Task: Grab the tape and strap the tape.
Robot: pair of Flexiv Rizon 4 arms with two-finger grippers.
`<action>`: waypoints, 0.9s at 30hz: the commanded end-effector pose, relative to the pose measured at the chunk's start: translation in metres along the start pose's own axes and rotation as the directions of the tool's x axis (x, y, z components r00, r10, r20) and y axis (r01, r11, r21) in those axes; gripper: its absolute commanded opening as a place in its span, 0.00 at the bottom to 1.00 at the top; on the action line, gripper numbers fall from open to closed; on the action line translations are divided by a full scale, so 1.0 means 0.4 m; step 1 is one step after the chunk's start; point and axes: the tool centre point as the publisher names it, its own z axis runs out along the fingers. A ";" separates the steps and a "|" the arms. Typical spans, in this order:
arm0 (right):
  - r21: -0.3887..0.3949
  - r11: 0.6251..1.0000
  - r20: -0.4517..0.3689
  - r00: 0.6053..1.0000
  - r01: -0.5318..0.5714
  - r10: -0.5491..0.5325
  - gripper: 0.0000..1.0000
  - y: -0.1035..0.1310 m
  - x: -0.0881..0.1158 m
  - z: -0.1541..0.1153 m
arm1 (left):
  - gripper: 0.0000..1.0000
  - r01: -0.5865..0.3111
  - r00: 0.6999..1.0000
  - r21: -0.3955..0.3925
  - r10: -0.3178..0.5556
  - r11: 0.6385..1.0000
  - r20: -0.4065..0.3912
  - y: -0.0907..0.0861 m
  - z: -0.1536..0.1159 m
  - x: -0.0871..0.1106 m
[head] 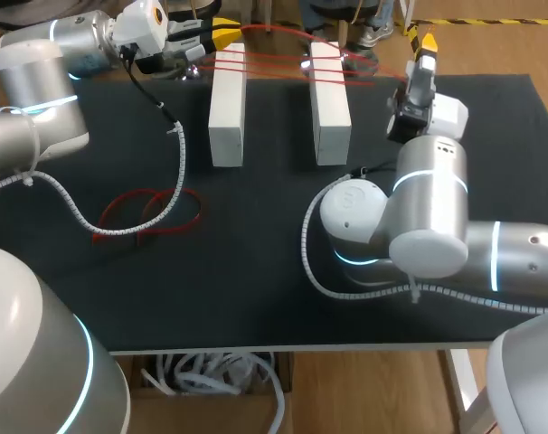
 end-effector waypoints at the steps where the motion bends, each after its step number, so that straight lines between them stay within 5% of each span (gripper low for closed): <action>1: 0.009 1.000 0.011 1.000 0.006 -0.006 0.56 0.009 0.009 -0.004 | 0.00 -0.003 1.000 0.002 0.003 1.000 0.002 0.003 0.001 0.001; 4: 0.010 1.000 0.013 1.000 0.009 -0.009 0.47 0.010 0.009 -0.006 | 0.00 -0.003 1.000 0.002 0.003 1.000 0.002 0.003 0.001 0.001; 27: 0.008 1.000 0.024 0.999 0.027 -0.027 0.35 0.009 0.003 -0.014 | 0.00 -0.003 1.000 0.002 0.003 1.000 0.002 0.003 0.001 0.001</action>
